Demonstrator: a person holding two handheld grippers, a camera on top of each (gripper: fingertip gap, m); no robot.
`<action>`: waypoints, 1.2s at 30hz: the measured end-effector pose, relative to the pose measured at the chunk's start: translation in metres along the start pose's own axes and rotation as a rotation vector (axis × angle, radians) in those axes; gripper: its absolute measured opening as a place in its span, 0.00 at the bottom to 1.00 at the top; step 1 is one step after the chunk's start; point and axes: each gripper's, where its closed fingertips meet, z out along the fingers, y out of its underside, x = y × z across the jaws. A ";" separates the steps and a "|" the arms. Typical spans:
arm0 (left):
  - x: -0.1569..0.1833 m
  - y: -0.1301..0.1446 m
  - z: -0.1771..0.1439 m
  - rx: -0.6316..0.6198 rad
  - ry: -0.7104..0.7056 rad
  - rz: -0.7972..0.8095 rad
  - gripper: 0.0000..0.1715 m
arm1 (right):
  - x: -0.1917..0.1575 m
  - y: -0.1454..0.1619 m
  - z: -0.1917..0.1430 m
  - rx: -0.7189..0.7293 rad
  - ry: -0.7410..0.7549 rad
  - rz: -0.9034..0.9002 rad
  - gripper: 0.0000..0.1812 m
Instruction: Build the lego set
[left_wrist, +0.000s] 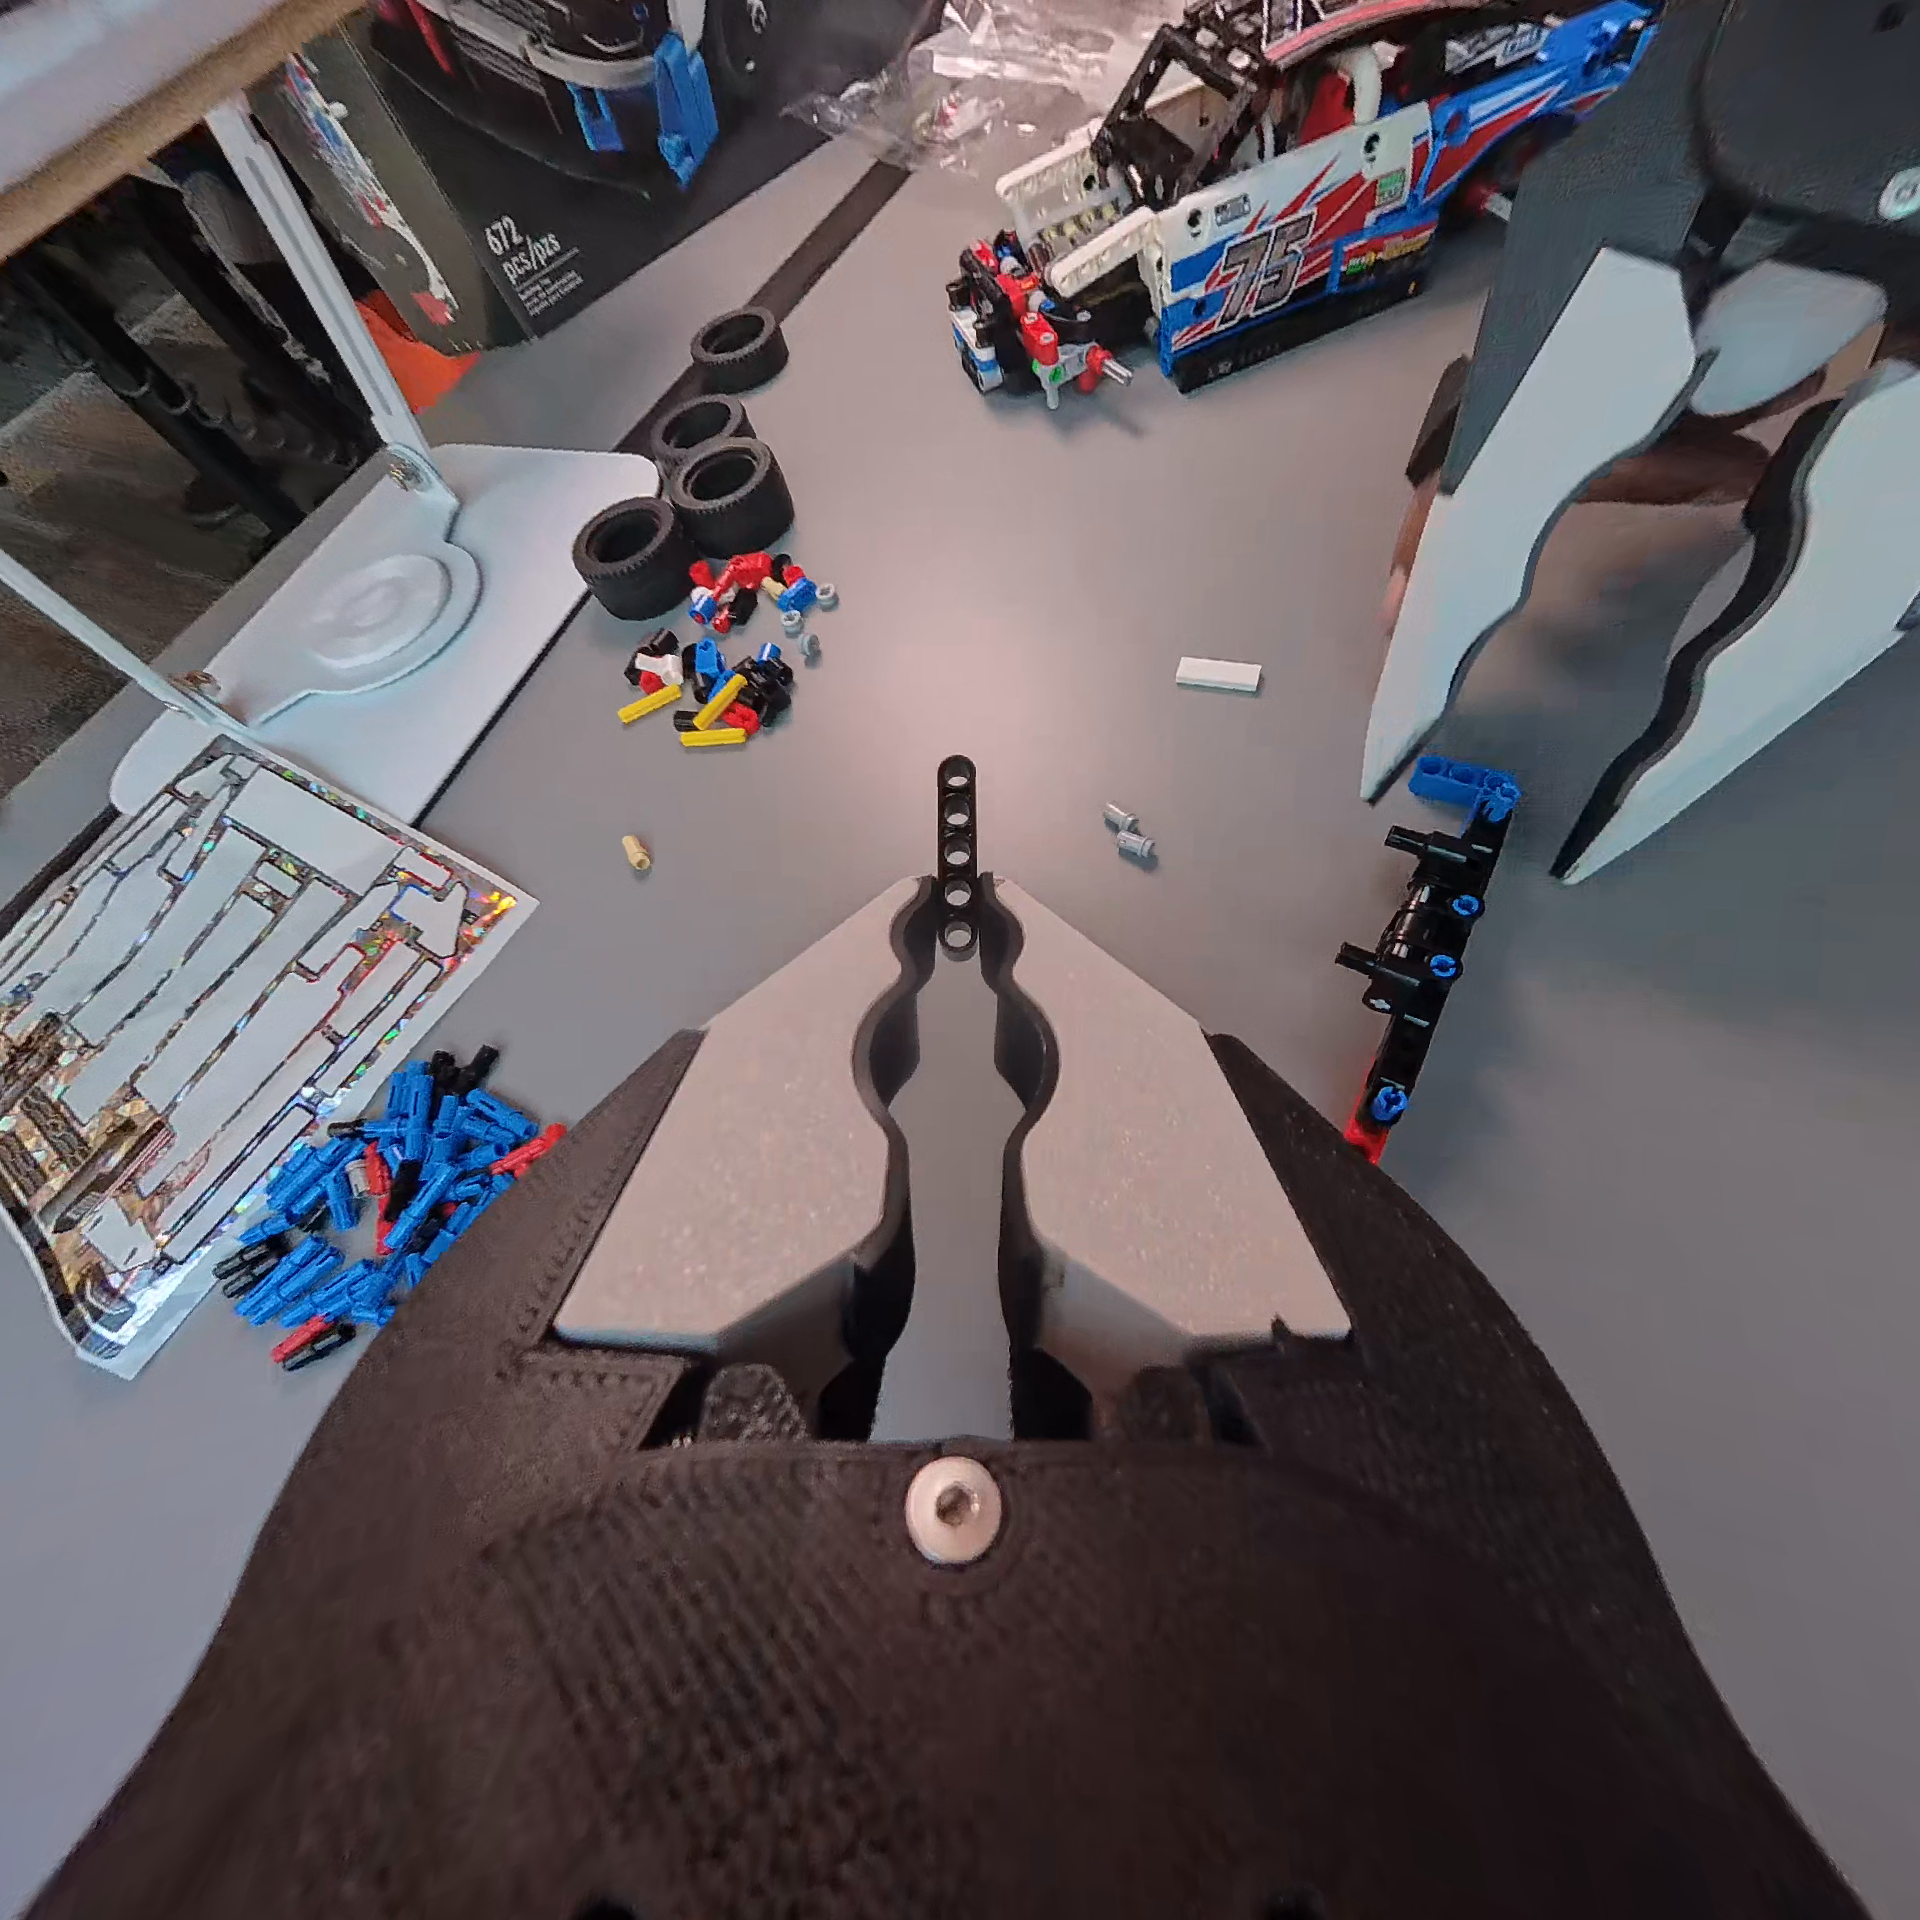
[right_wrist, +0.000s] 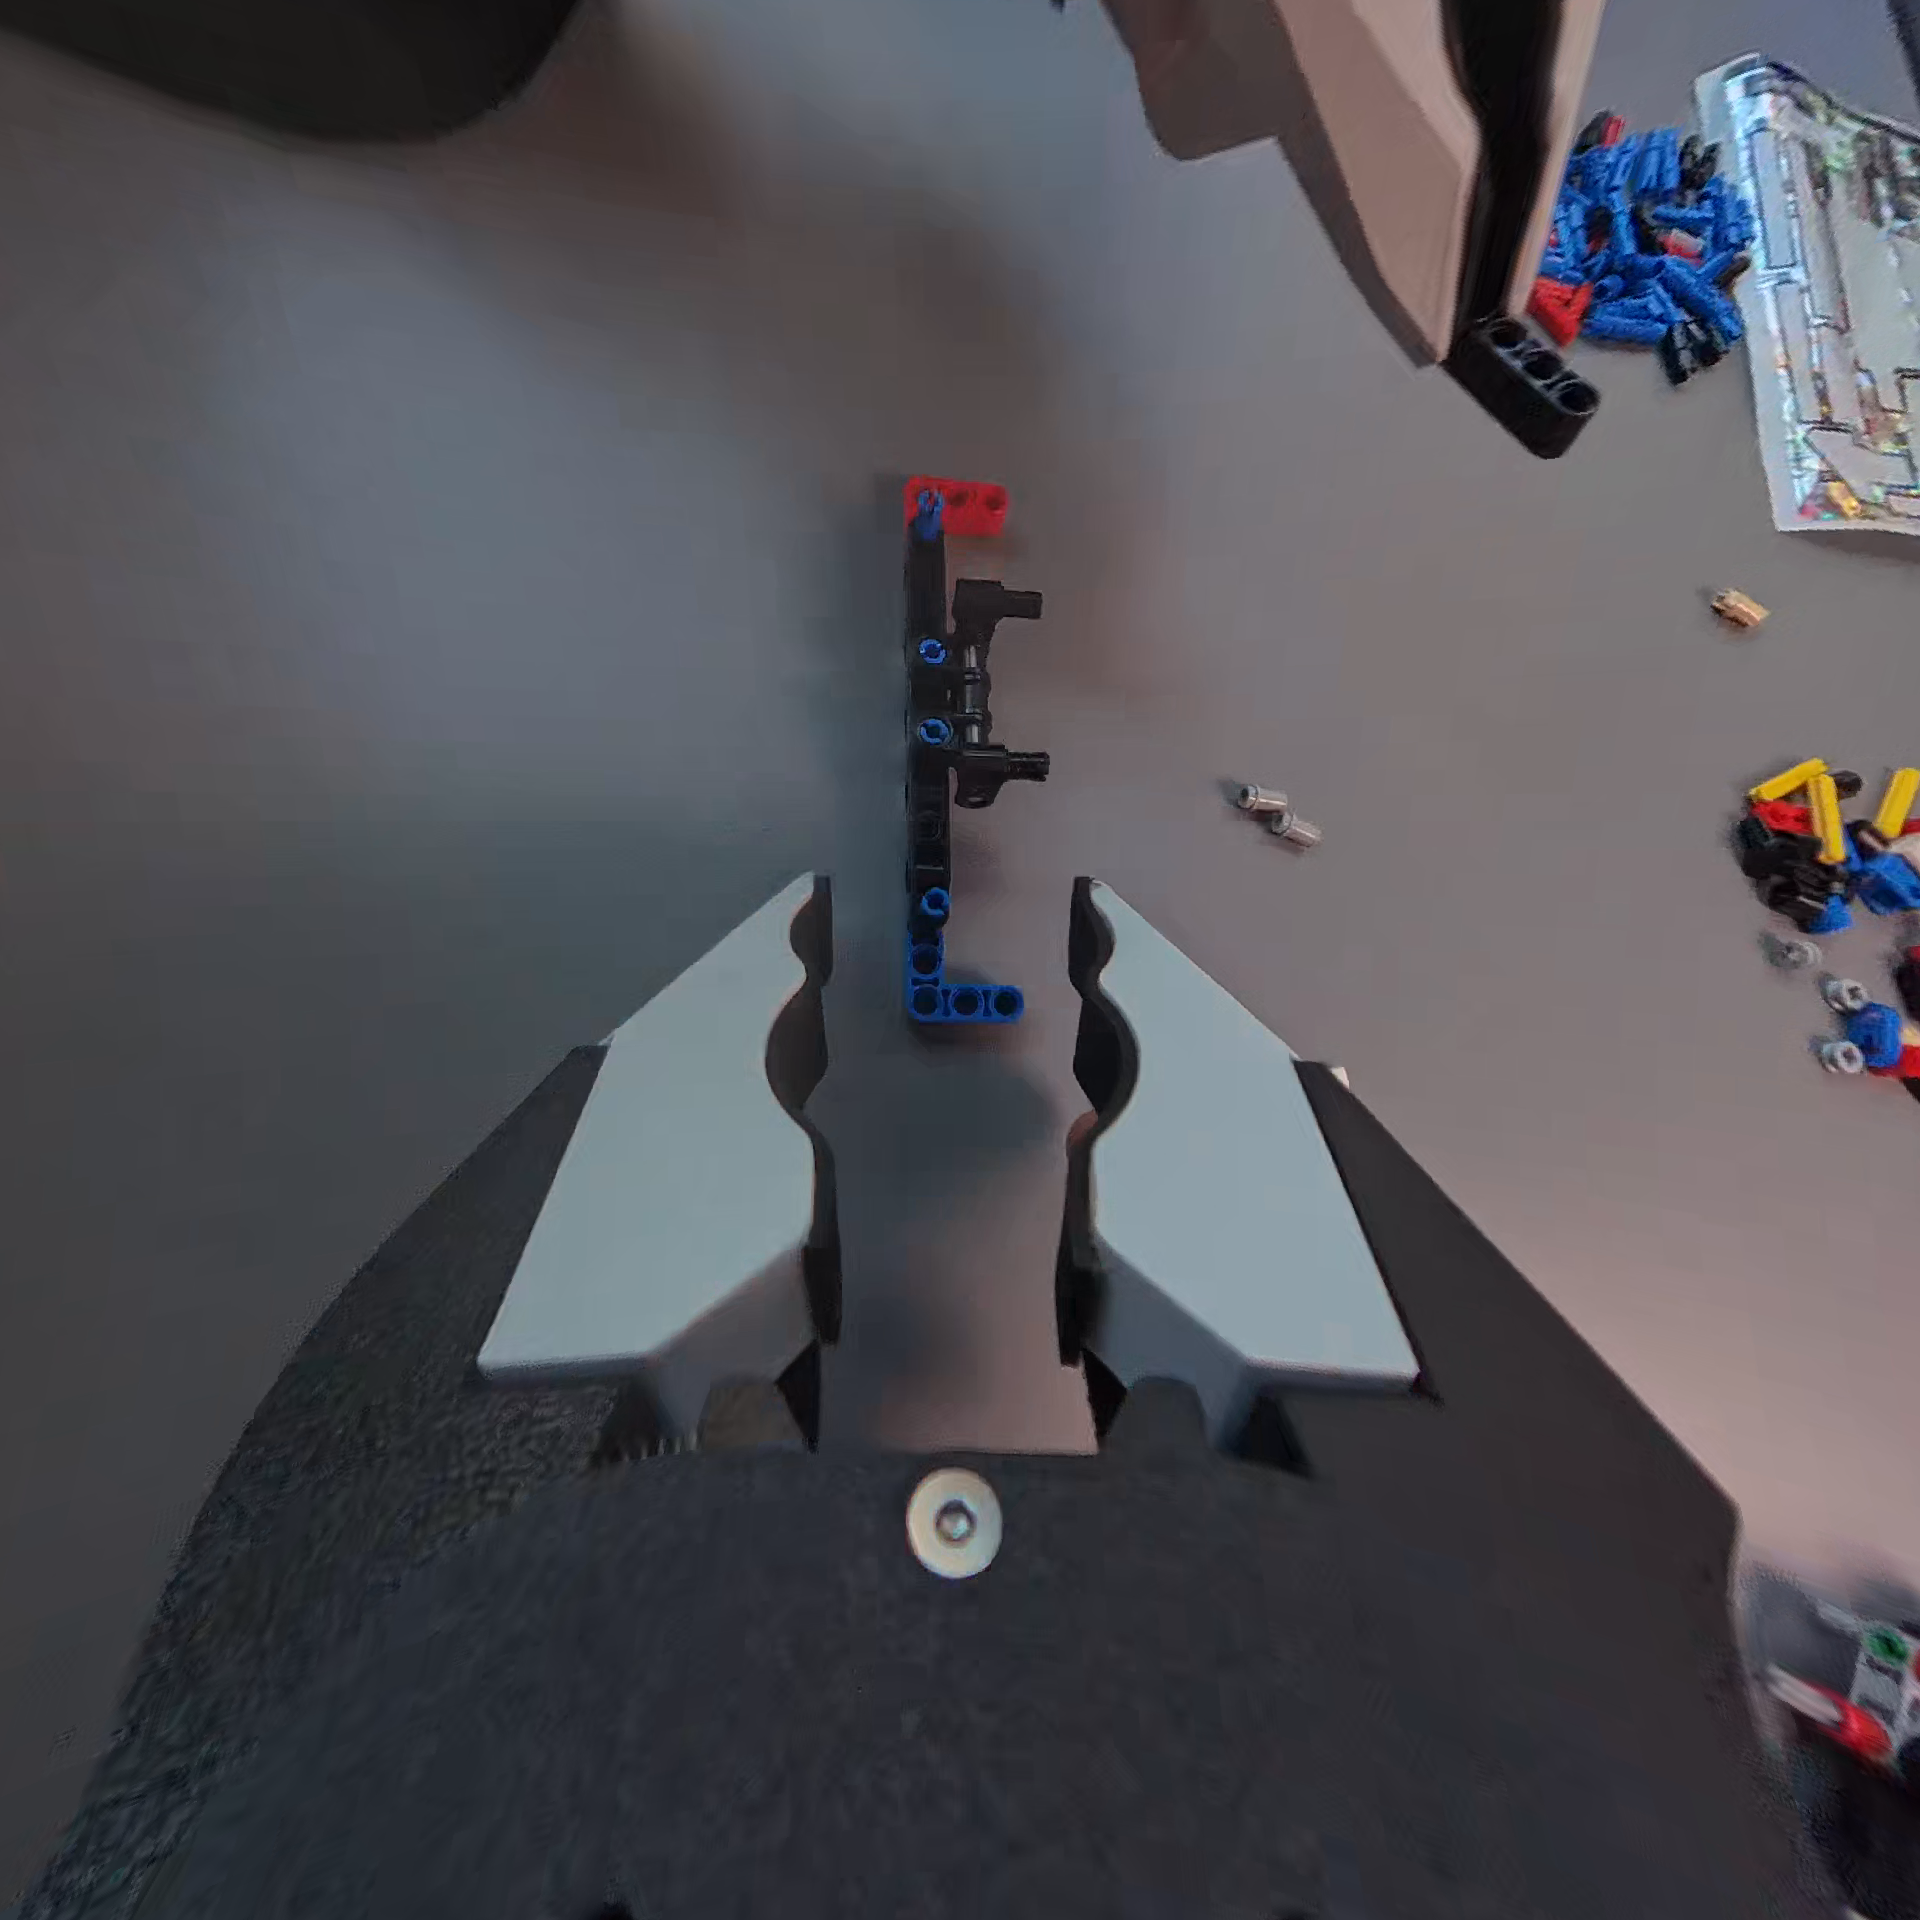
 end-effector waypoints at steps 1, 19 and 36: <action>-0.001 -0.003 -0.004 0.017 -0.004 -0.007 0.03 | -0.001 -0.001 0.005 -0.038 -0.018 -0.029 0.19; 0.038 -0.027 -0.034 0.139 0.189 -0.009 0.03 | 0.101 -0.022 -0.017 0.037 0.089 0.115 0.13; 0.127 0.026 0.032 -0.161 0.366 0.173 0.04 | 0.070 0.045 -0.007 -0.179 -0.006 0.226 0.13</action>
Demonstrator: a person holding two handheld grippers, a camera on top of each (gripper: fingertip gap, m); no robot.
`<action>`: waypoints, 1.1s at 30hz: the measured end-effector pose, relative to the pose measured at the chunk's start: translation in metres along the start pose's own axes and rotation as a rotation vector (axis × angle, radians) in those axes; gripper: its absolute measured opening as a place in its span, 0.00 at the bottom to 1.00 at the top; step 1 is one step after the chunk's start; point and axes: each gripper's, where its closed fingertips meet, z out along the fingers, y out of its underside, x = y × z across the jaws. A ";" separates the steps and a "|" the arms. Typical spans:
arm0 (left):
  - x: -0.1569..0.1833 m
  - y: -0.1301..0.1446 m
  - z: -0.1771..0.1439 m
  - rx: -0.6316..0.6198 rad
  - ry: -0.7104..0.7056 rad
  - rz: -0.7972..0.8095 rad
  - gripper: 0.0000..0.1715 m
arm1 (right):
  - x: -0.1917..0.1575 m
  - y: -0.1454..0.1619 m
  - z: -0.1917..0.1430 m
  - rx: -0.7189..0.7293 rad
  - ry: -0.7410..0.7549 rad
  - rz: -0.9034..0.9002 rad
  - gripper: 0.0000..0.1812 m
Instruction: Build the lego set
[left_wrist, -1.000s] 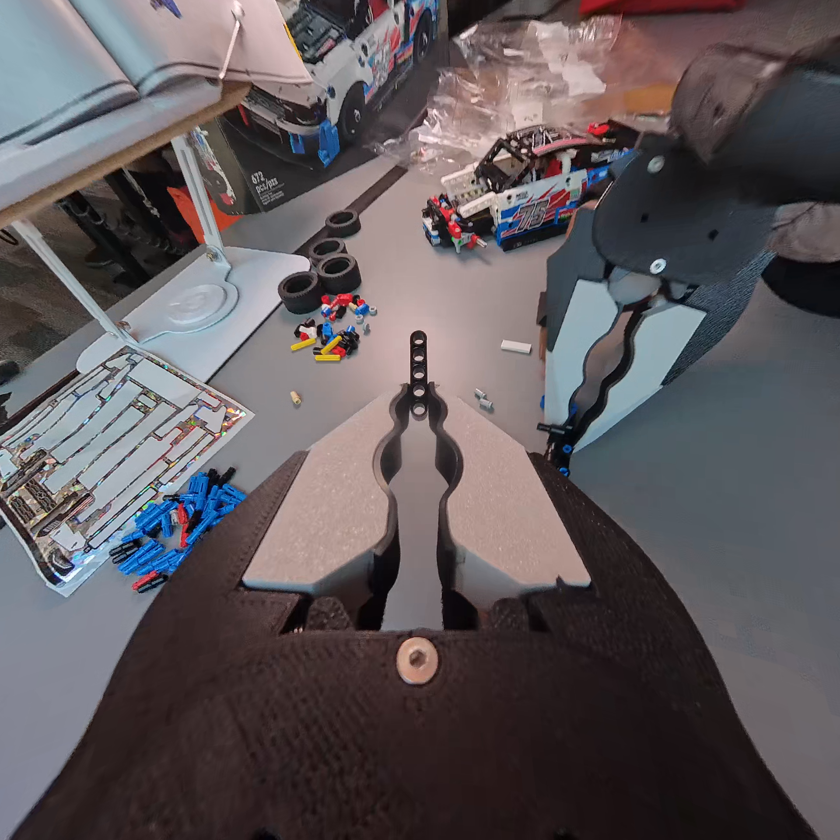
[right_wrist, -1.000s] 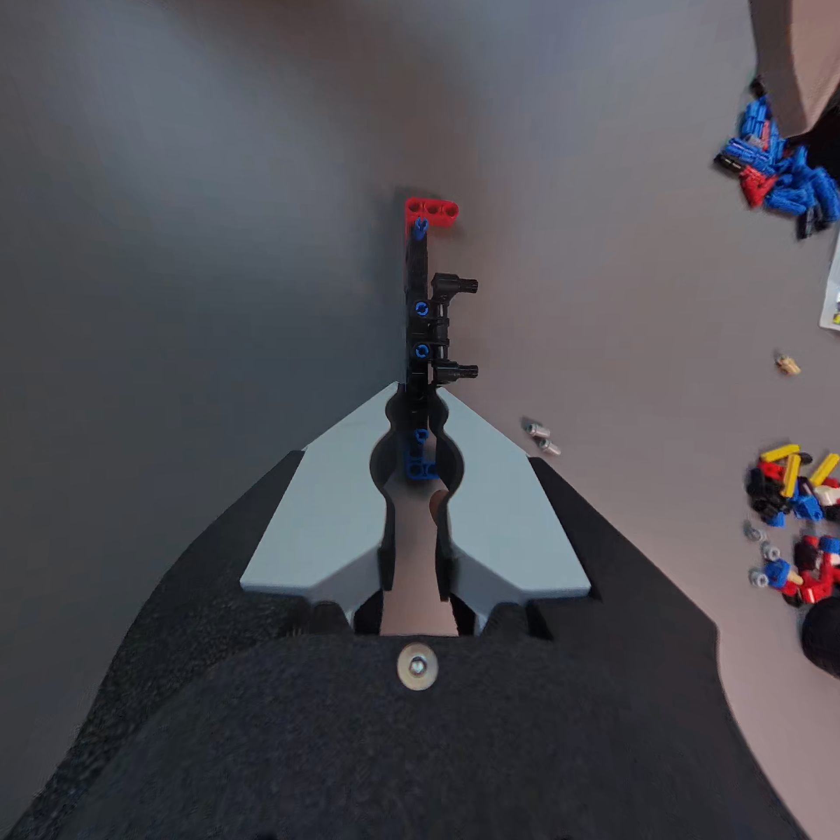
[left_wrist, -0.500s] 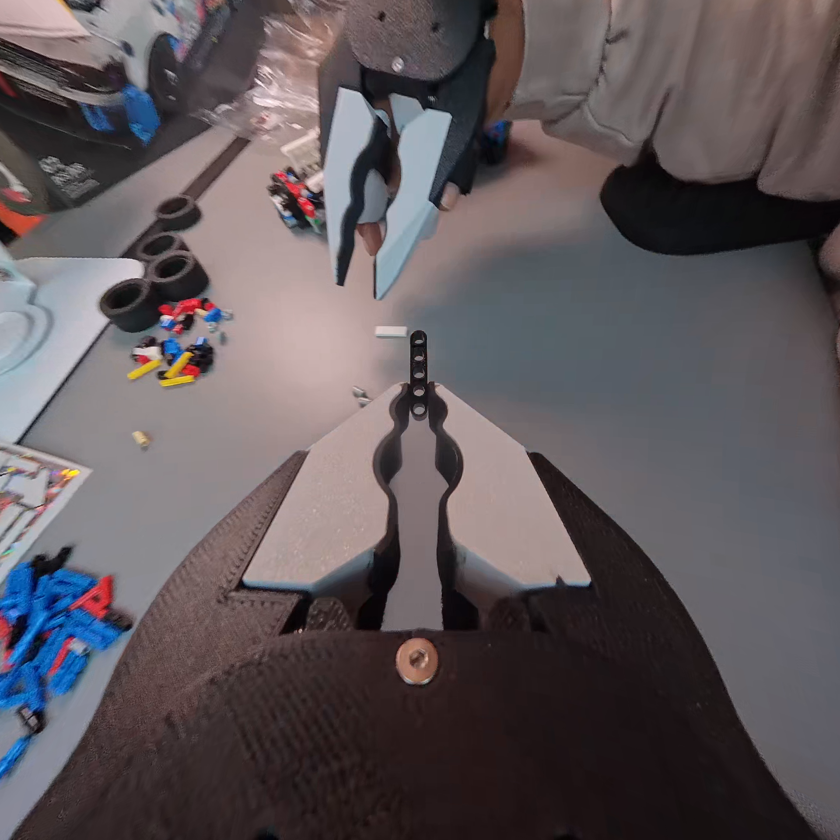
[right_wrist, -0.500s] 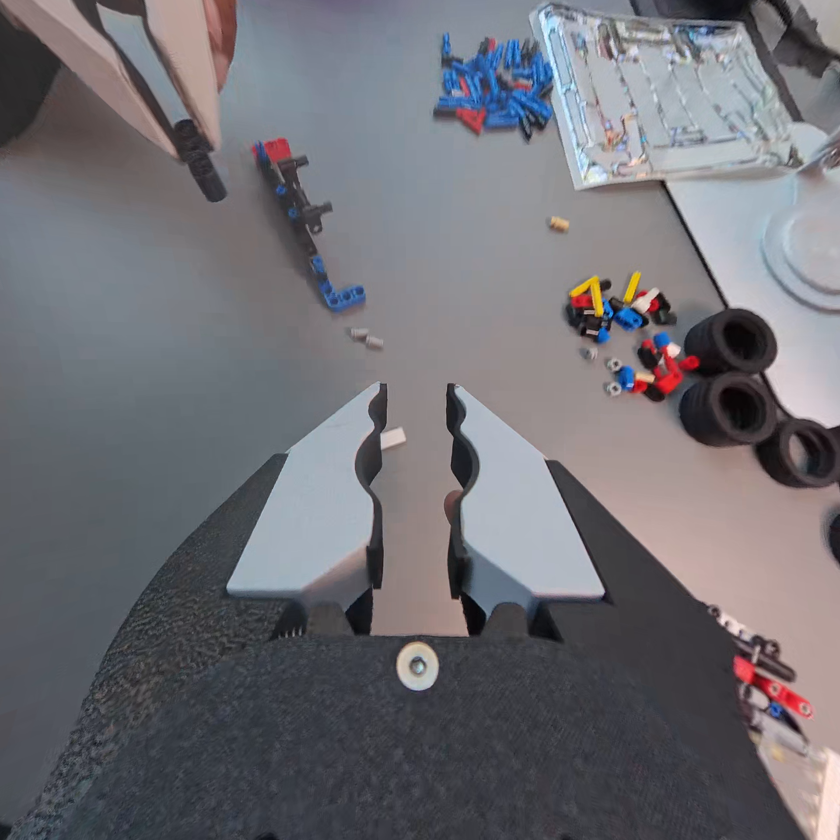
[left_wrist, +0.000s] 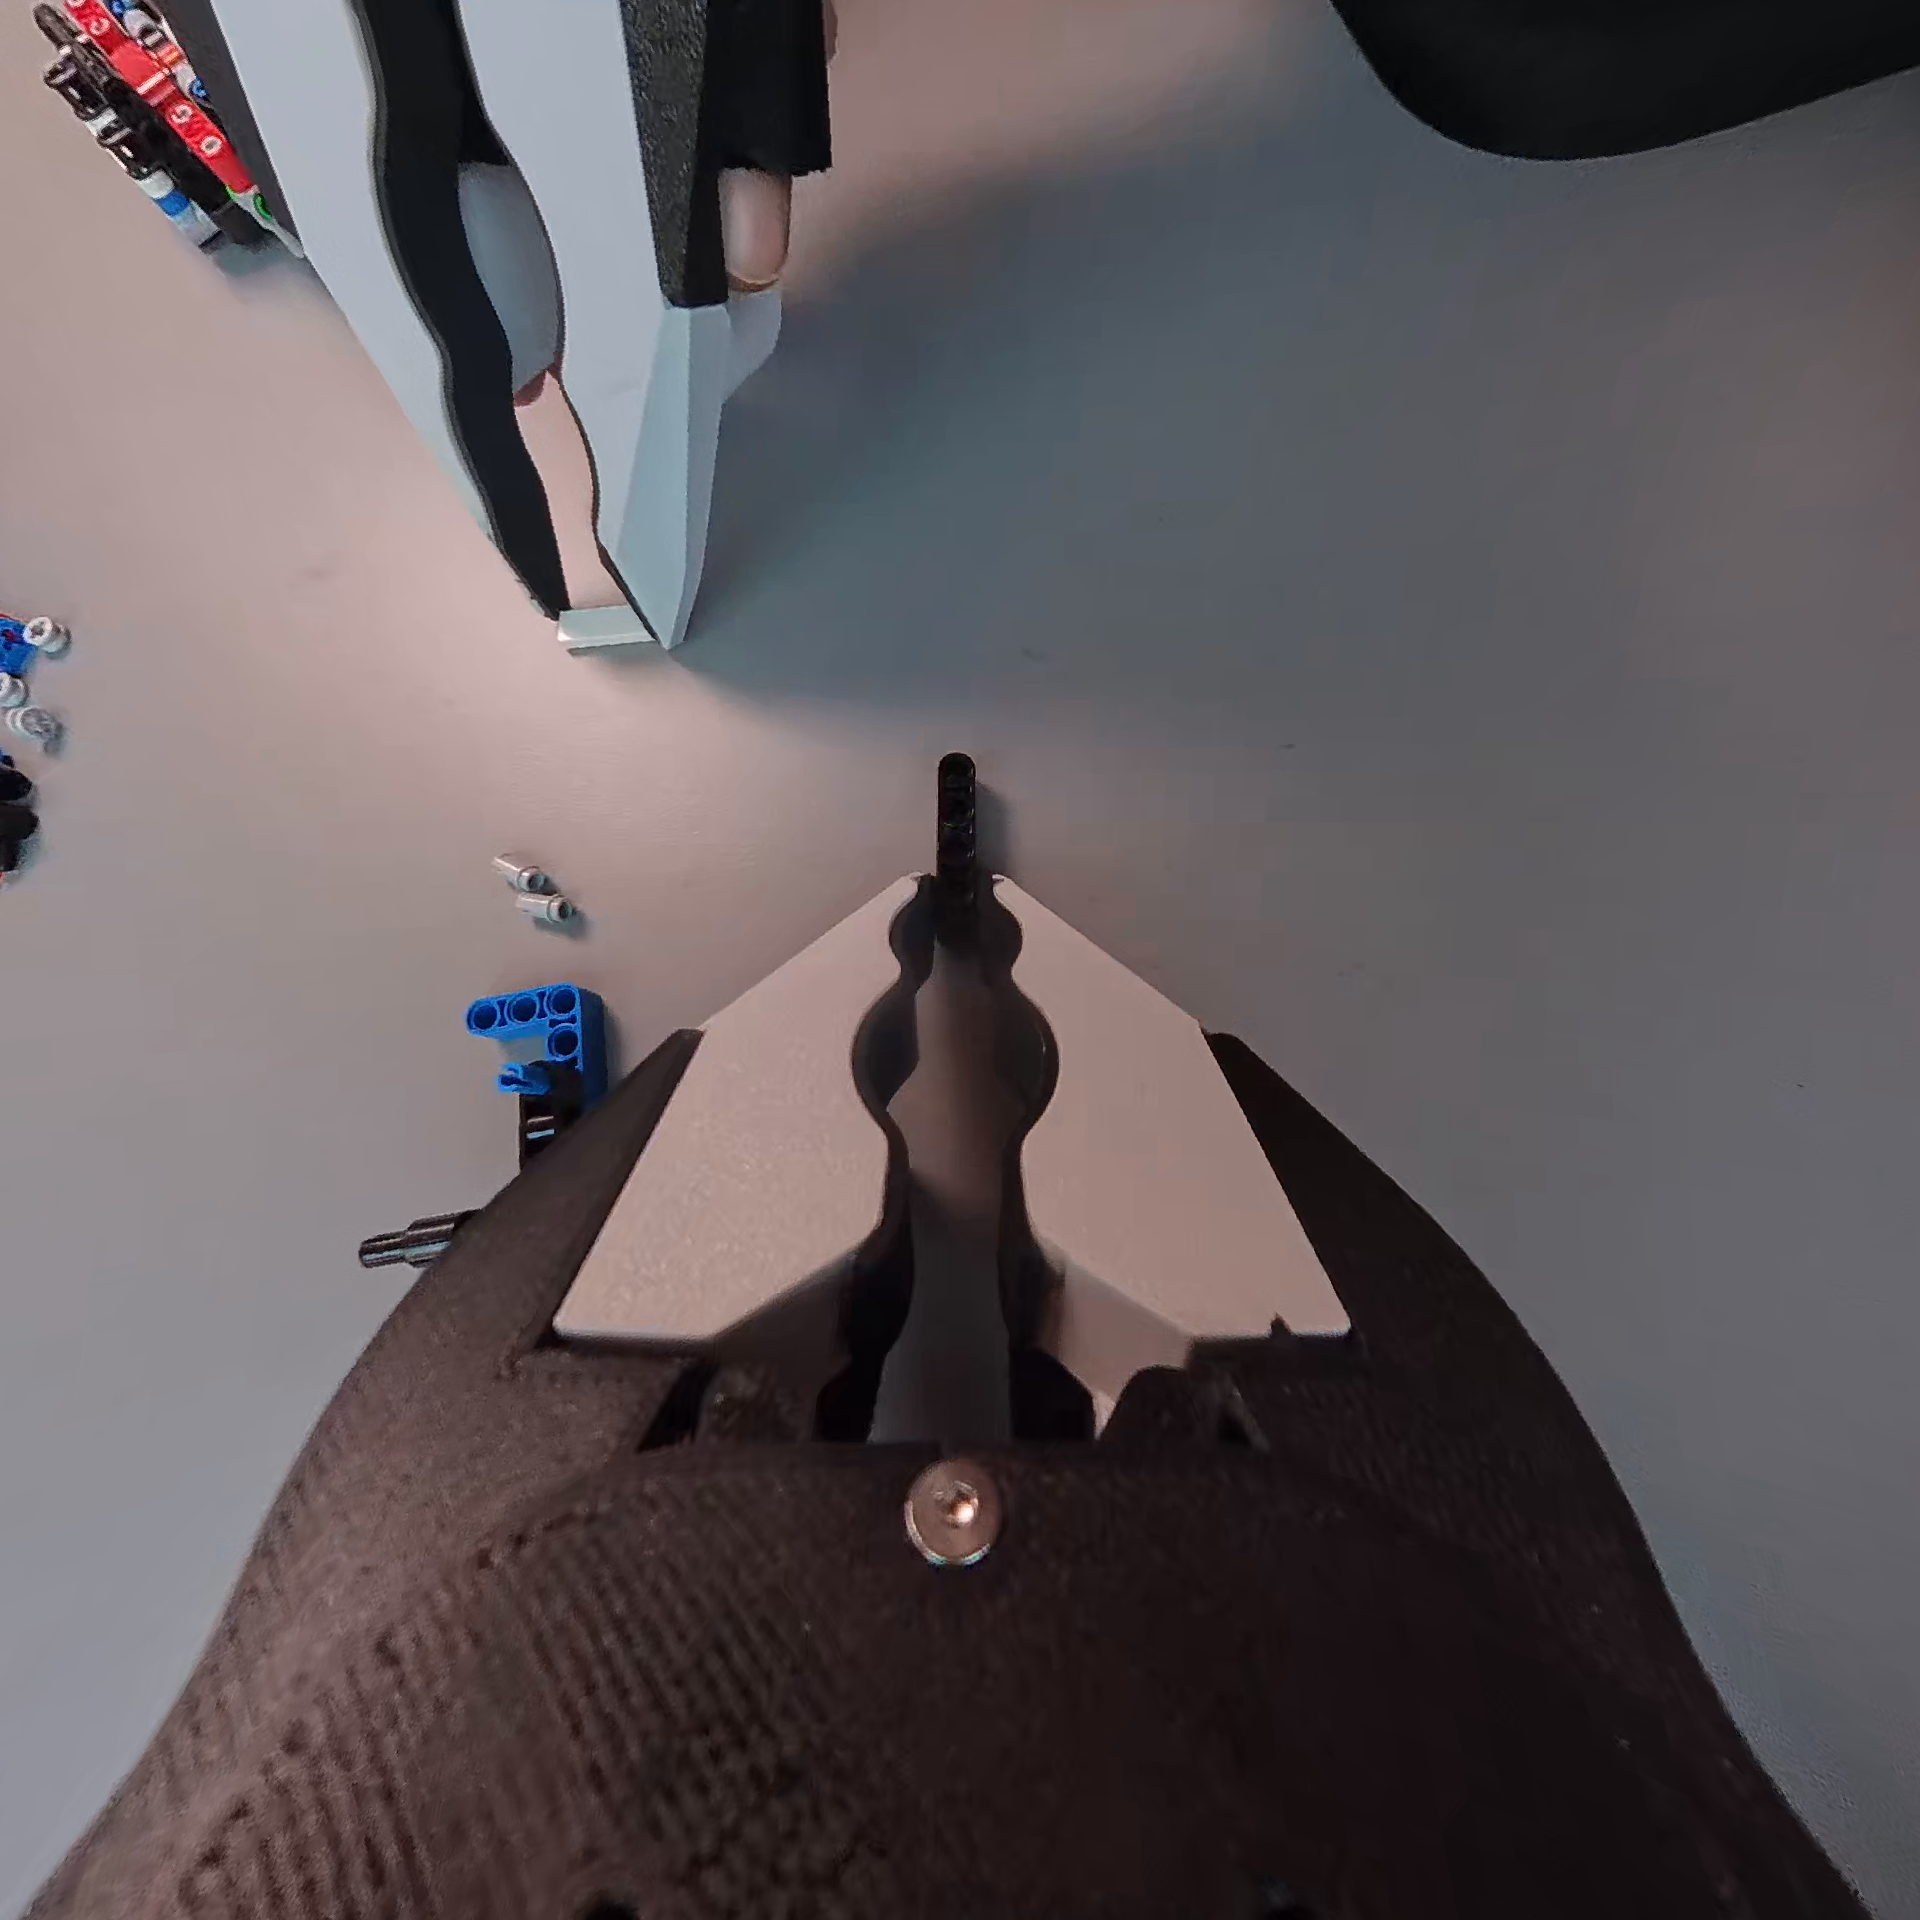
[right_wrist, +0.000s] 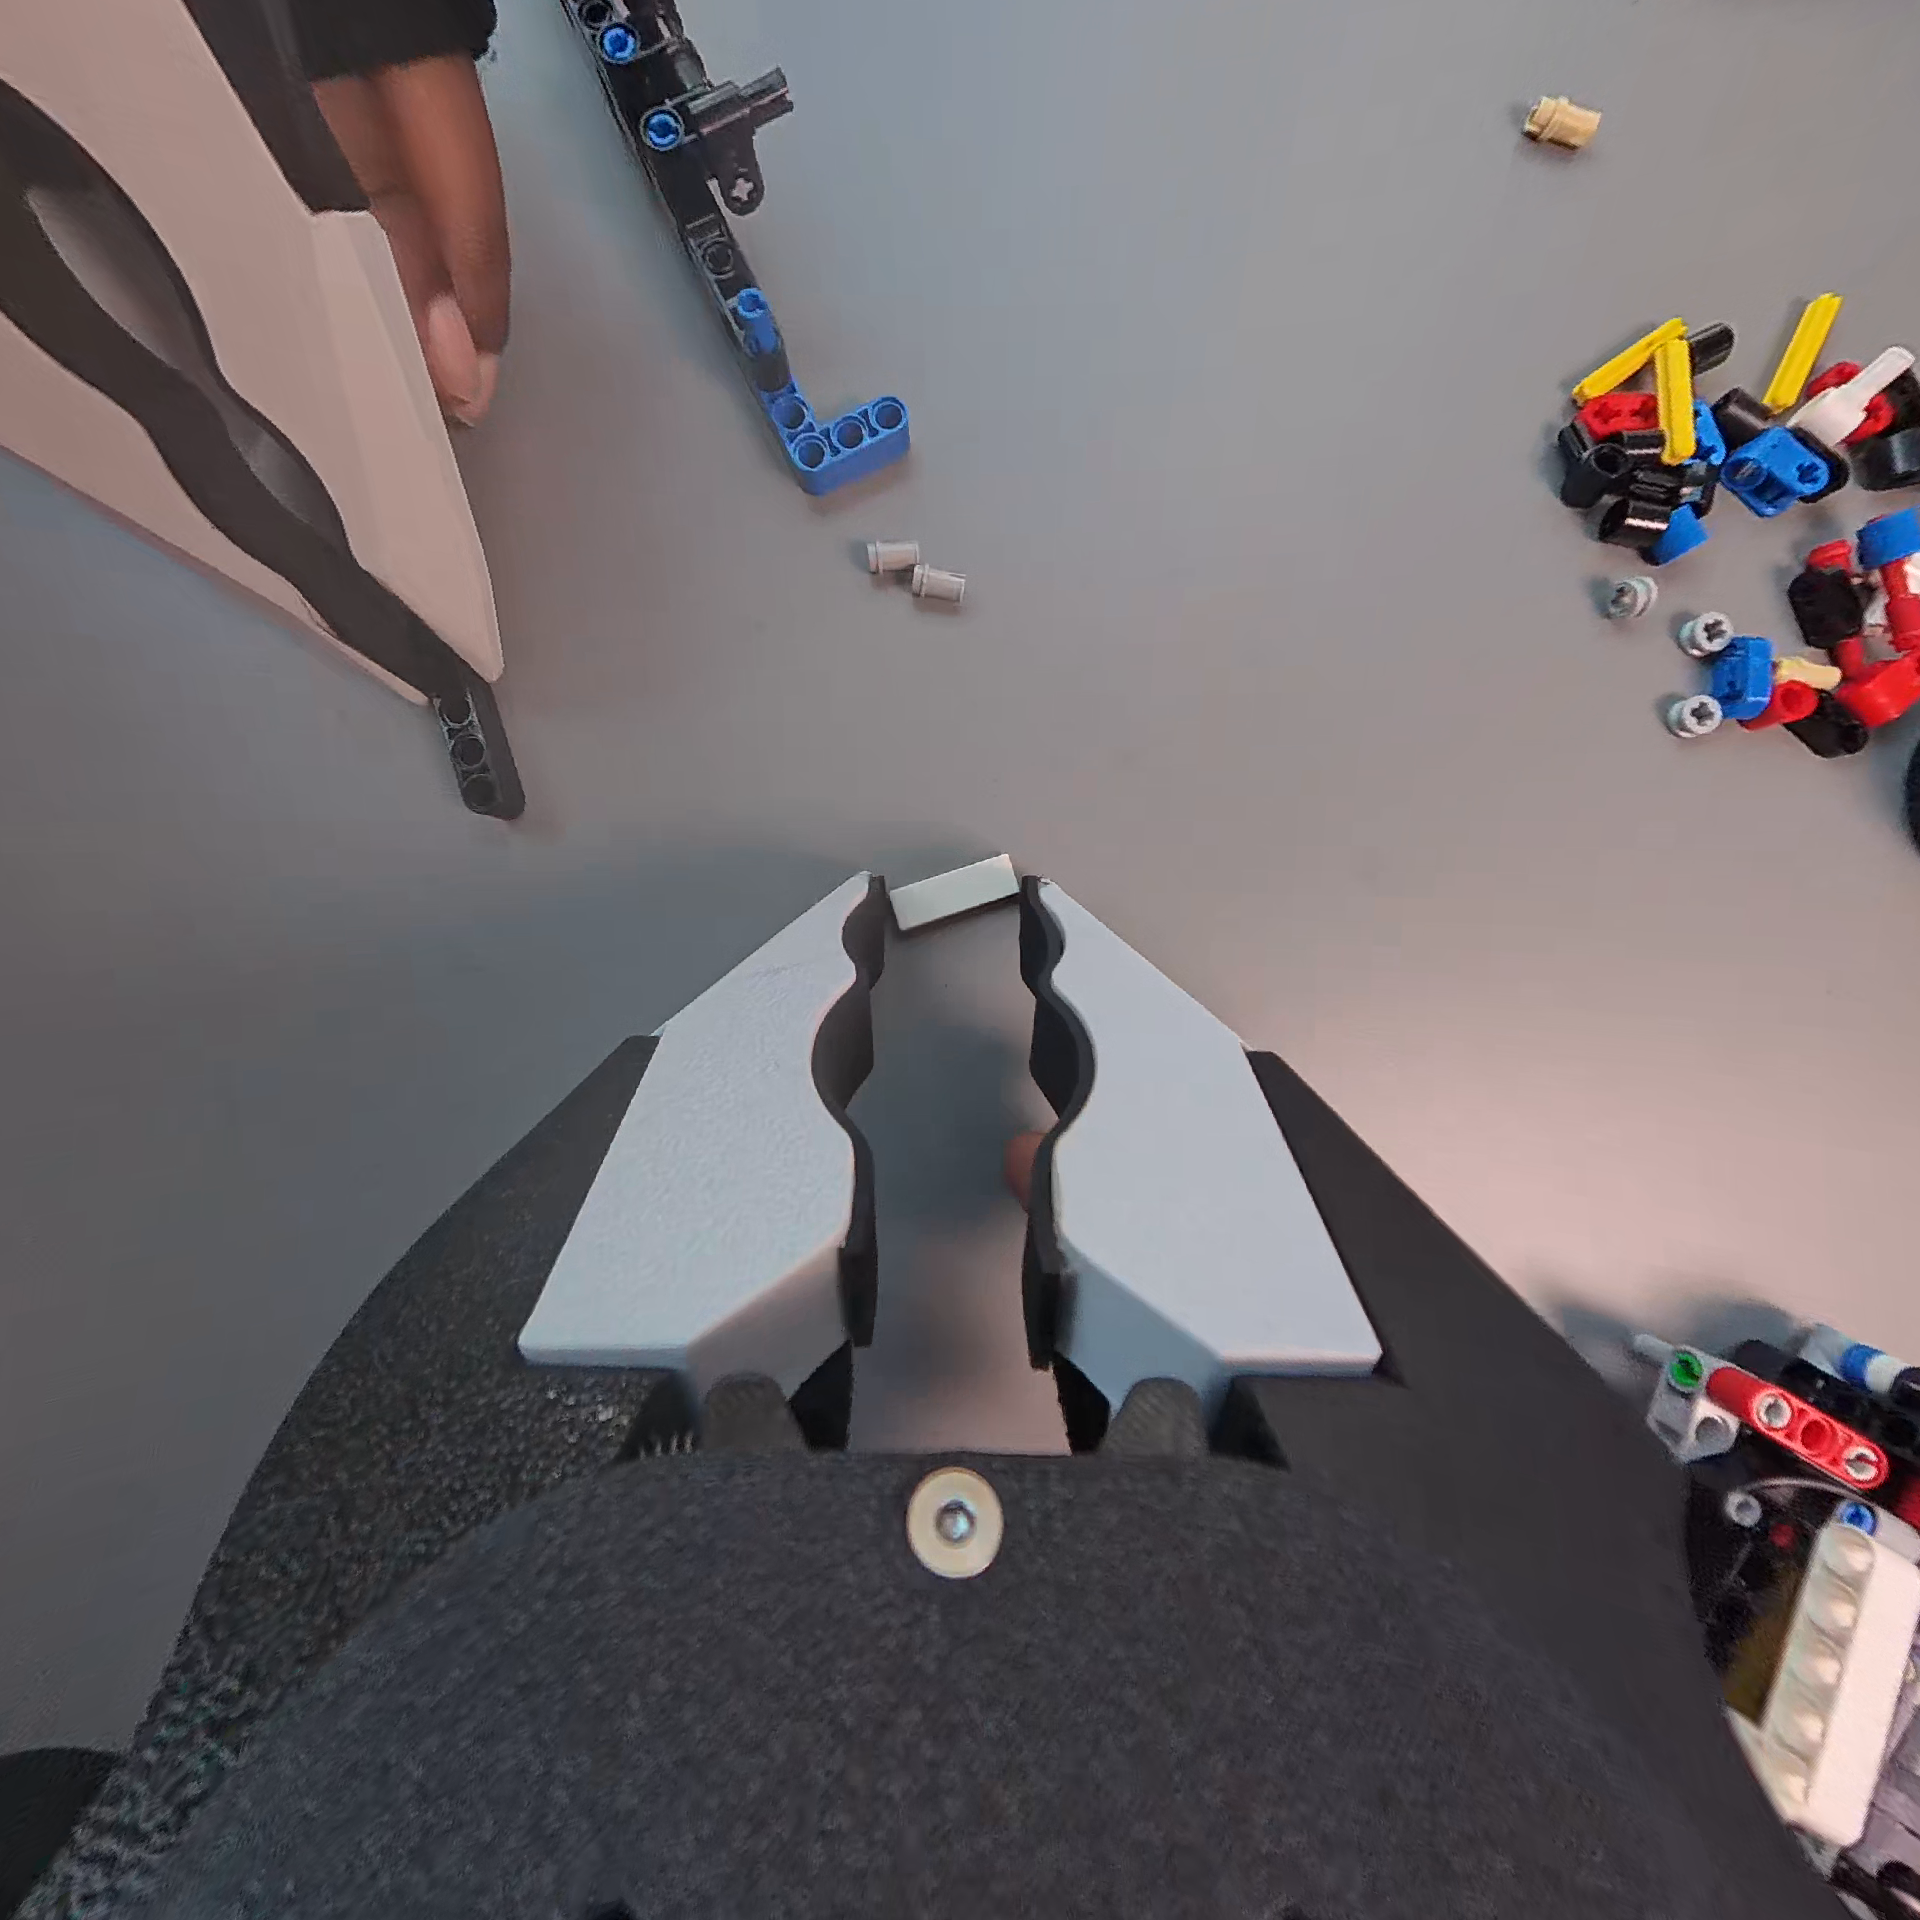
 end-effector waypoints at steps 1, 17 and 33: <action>0.000 0.000 0.000 0.004 0.004 -0.006 0.04 | 0.001 0.001 0.000 -0.005 -0.001 0.006 0.12; 0.001 0.004 -0.004 0.019 0.034 -0.025 0.04 | 0.013 -0.006 -0.032 0.096 0.060 -0.038 0.14; 0.004 0.006 -0.006 0.017 0.048 -0.012 0.06 | -0.001 -0.047 0.032 -0.073 -0.221 -0.242 0.14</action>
